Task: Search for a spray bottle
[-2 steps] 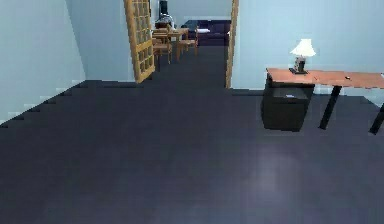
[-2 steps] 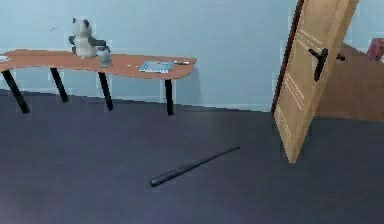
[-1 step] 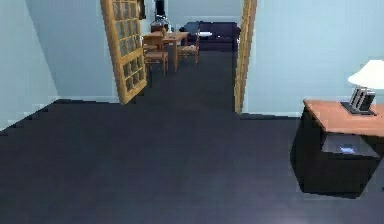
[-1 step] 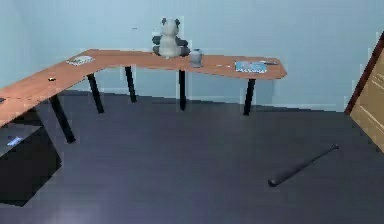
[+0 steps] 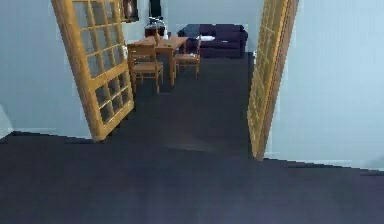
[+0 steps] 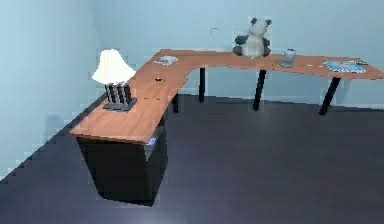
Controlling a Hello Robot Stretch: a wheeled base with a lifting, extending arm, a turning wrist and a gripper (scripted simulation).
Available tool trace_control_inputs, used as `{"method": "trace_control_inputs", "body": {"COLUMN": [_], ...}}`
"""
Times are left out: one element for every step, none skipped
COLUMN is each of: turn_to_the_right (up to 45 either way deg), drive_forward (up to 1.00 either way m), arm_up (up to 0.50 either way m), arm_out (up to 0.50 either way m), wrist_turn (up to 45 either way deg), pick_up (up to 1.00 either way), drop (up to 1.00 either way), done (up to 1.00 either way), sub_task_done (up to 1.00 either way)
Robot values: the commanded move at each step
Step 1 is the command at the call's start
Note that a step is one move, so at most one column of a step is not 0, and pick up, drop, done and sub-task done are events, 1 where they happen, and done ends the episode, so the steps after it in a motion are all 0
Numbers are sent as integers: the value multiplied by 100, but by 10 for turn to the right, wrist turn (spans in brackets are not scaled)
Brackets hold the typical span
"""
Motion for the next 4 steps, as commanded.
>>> {"method": "trace_control_inputs", "body": {"turn_to_the_right": [0, 0, 90, 0], "drive_forward": [100, 45, 0, 100], "arm_up": [0, 0, 0, 0], "arm_out": [0, 0, 0, 0], "wrist_turn": [0, 0, 0, 0], "pick_up": [0, 0, 0, 0], "drop": [0, 0, 0, 0], "done": [0, 0, 0, 0], "sub_task_done": [0, 0, 0, 0]}}
